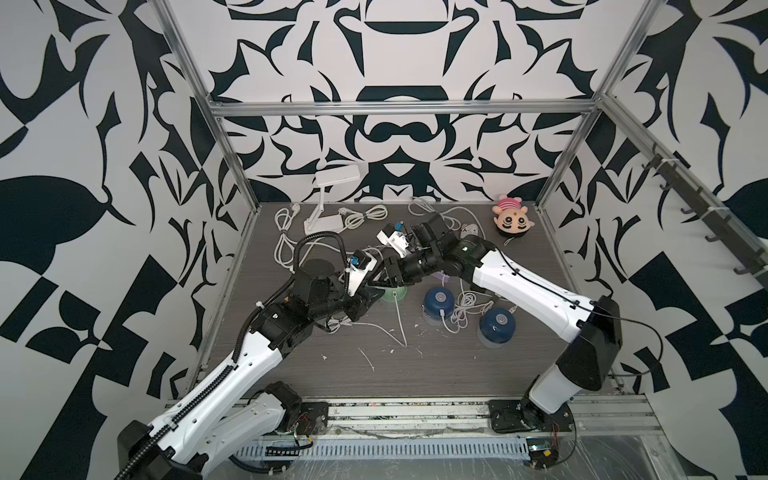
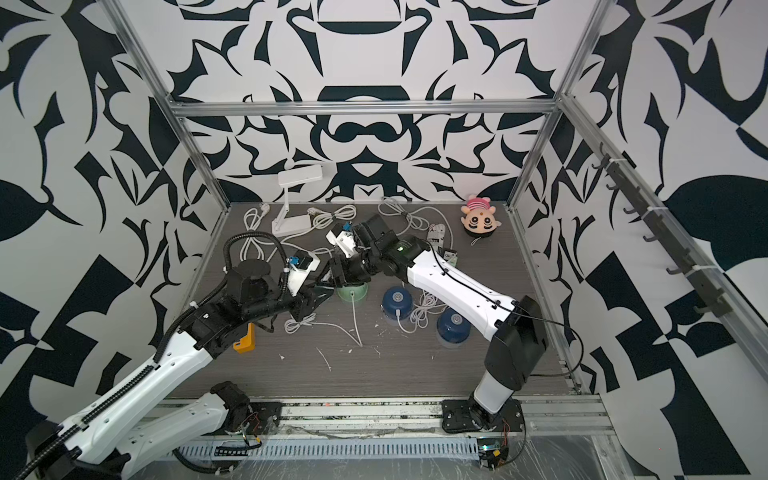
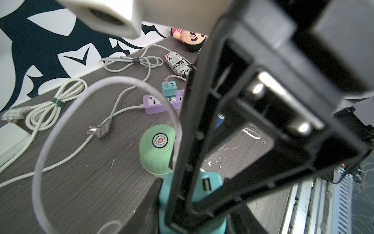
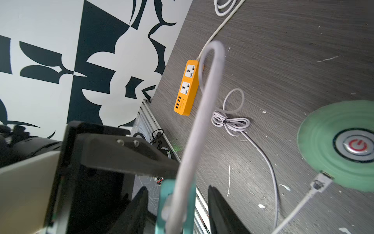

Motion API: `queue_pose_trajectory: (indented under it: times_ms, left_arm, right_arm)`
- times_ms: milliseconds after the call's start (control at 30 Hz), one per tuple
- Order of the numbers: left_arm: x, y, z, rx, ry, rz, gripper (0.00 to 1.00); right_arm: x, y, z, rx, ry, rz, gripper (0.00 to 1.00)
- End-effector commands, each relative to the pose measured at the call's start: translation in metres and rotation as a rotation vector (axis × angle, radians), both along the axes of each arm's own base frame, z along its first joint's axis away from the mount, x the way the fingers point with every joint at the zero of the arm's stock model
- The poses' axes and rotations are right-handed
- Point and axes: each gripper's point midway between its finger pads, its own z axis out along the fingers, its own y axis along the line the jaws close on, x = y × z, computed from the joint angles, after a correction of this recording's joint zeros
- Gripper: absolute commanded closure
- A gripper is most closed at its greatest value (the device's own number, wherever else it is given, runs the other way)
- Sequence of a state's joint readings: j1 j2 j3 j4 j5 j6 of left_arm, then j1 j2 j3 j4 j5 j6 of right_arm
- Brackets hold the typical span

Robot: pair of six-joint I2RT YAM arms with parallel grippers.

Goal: Charge the cordless meat grinders
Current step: Pick up the plug from the center of the board.

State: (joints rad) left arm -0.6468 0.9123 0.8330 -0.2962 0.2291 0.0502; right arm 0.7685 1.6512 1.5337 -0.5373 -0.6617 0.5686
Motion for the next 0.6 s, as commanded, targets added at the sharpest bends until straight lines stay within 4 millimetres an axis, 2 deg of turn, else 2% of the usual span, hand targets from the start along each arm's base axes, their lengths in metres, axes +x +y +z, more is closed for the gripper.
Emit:
queue_pose_trajectory:
  times_ms: [0, 133, 467, 533, 567]
  left_arm:
    - [-0.003, -0.006, 0.021, -0.024, -0.045, -0.040, 0.85]
    - [-0.004, -0.007, 0.020, -0.009, -0.040, -0.050, 0.85]
    - [-0.003, -0.007, 0.014, 0.023, -0.020, -0.052, 0.85]
    - [-0.002, -0.006, 0.014, 0.025, -0.025, -0.042, 0.80]
    - [0.000, -0.005, 0.014, 0.028, -0.027, -0.033, 0.72]
  right_arm:
    - [-0.005, 0.004, 0.023, 0.039, -0.034, 0.039, 0.51]
    - [-0.010, 0.005, 0.017, 0.030, -0.012, 0.065, 0.55]
    - [-0.021, 0.006, 0.019, 0.055, 0.015, 0.125, 0.81]
    - [-0.023, 0.007, 0.021, 0.076, 0.022, 0.140, 0.86]
    - [-0.024, 0.009, 0.023, 0.089, 0.024, 0.144, 0.91]
